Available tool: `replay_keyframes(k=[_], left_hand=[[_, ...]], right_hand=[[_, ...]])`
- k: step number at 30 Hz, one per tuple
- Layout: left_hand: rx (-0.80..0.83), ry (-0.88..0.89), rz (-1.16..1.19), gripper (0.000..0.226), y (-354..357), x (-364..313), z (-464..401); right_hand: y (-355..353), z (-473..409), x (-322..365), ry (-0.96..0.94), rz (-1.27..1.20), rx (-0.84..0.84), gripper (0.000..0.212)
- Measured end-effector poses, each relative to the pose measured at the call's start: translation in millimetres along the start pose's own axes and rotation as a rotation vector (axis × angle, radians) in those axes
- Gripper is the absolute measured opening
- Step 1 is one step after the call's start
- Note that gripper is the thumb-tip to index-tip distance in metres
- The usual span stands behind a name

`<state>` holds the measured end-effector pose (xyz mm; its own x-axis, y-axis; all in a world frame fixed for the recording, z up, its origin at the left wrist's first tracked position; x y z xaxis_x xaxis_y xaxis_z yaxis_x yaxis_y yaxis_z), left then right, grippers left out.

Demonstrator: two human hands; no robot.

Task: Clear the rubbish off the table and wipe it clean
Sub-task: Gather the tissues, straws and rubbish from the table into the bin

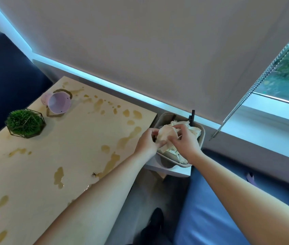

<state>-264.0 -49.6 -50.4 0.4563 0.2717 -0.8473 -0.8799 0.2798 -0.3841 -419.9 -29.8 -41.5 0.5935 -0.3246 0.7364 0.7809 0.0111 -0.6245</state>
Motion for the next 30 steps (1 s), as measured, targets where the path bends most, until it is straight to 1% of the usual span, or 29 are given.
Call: replay_keyframes(k=[2, 3, 4, 6, 7, 8, 9, 11, 13, 15, 17, 19, 22, 26, 30], left_hand=[[-0.012, -0.03, -0.017, 0.056, 1, 10, -3], [-0.015, -0.065, -0.034, 0.056, 2, 17, -4], [-0.014, -0.108, -0.054, 0.051, 4, 23, -4], [0.007, -0.196, -0.123, 0.036, 7, 37, -4], [0.035, -0.246, -0.162, 0.034, 11, 46, -5], [0.061, -0.303, -0.184, 0.039, 15, 55, -5], [0.069, -0.371, -0.184, 0.047, 17, 64, -3], [0.067, -0.515, -0.124, 0.061, 21, 79, 4], [0.042, -0.609, -0.036, 0.063, 24, 89, 9], [0.02, -0.661, 0.025, 0.063, 26, 94, 9], [-0.007, -0.678, 0.087, 0.06, 27, 95, 5], [-0.011, -0.664, 0.159, 0.05, 32, 93, -1], [-0.023, -0.642, 0.232, 0.039, 34, 88, -5], [0.034, -0.648, 0.218, 0.03, 37, 86, -11], [0.091, -0.65, 0.162, 0.028, 38, 91, -21]], right_hand=[[-5, -5, -7, 0.005, 0.076, -0.024, 0.031], [-8, -7, -11, 0.009, 0.131, -0.049, 0.03], [-13, -10, -14, -0.002, 0.242, -0.102, 0.032], [-23, -8, -14, -0.049, 0.521, -0.229, 0.044], [-25, -7, -15, -0.053, 0.589, -0.261, 0.052], [-25, -7, -18, -0.043, 0.615, -0.253, 0.06], [-22, -6, -23, -0.044, 0.635, -0.225, 0.066], [-6, -8, -34, -0.081, 0.733, -0.108, 0.076], [13, -12, -41, -0.144, 0.834, 0.03, 0.083], [26, -17, -43, -0.198, 0.89, 0.11, 0.087], [36, -22, -46, -0.215, 0.902, 0.168, 0.089], [45, -27, -52, -0.211, 0.909, 0.231, 0.088], [56, -33, -63, -0.195, 0.926, 0.3, 0.078], [68, -41, -70, -0.178, 0.949, 0.36, 0.065], [80, -48, -73, -0.181, 0.971, 0.395, 0.059]])
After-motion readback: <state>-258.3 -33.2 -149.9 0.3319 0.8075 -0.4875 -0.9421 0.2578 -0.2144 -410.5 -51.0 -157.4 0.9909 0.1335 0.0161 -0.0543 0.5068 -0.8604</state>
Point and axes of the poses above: each hand's wrist, its own z-axis away from the middle knuckle, its own y-axis out of the palm, x = y × z, the point moved 9 cm from there along -z, towards the middle knuckle, and after that the axes turned 8 degrees about z, right-handed, at the moved point
